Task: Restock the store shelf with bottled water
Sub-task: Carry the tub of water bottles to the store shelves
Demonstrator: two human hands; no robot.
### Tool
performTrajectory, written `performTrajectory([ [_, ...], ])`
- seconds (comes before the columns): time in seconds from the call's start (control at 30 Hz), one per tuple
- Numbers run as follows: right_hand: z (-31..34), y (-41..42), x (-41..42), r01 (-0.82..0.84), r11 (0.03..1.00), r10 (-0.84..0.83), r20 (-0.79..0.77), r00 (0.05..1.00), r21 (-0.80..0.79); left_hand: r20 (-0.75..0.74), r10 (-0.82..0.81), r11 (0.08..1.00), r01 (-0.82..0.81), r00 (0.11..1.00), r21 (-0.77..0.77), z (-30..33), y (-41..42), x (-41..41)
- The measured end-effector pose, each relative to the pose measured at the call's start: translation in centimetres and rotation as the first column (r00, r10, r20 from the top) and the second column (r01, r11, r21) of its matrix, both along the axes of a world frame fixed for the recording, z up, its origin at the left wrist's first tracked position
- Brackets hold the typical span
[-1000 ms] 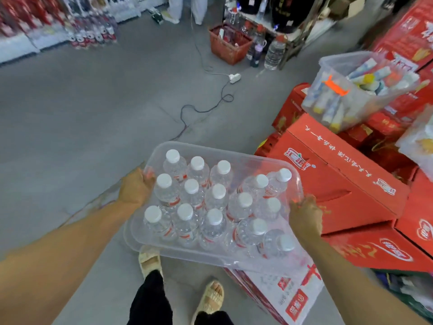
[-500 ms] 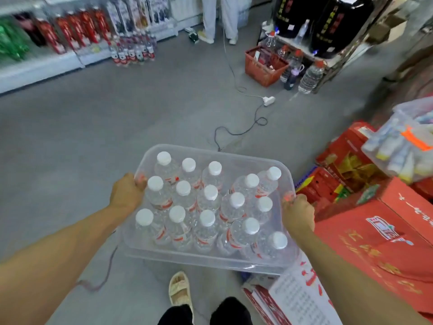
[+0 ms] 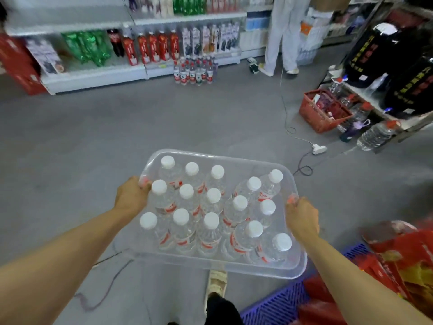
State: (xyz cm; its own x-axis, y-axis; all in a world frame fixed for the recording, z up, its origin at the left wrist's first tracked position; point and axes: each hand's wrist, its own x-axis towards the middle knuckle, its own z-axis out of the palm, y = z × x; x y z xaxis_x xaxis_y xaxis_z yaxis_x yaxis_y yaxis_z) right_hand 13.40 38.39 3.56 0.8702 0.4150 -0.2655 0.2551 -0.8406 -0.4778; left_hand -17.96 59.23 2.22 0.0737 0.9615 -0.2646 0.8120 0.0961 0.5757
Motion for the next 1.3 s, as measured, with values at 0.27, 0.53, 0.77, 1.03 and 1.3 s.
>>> performTrajectory([
  [0.27, 1.8, 12.0, 8.0, -0.194, 0.981, 0.193, 0.064, 0.979, 0.017, 0.027, 0.145, 0.989, -0.146, 0.989, 0.023, -0.2, 7.1, 4.5],
  [0.53, 1.2, 22.7, 12.8, -0.213, 0.977, 0.212, 0.082, 0.974, 0.008, 0.032, 0.166, 0.985, -0.167, 0.986, 0.04, -0.4, 17.1, 8.8],
  [0.77, -0.3, 34.1, 16.5, -0.187, 0.982, 0.189, 0.086, 0.978, -0.029, 0.021, 0.132, 0.991, -0.132, 0.991, -0.005, -1.6, 29.4, 13.3],
  [1.03, 1.4, 47.1, 20.5, -0.142, 0.99, 0.14, 0.088, 0.986, 0.017, 0.012, 0.057, 0.998, -0.057, 0.998, 0.018, 1.1, 43.7, 18.6],
  [1.3, 1.1, 60.6, 26.5, -0.18, 0.983, 0.177, 0.083, 0.981, 0.025, -0.022, 0.106, 0.994, -0.105, 0.994, 0.03, 0.5, 56.1, 23.2],
])
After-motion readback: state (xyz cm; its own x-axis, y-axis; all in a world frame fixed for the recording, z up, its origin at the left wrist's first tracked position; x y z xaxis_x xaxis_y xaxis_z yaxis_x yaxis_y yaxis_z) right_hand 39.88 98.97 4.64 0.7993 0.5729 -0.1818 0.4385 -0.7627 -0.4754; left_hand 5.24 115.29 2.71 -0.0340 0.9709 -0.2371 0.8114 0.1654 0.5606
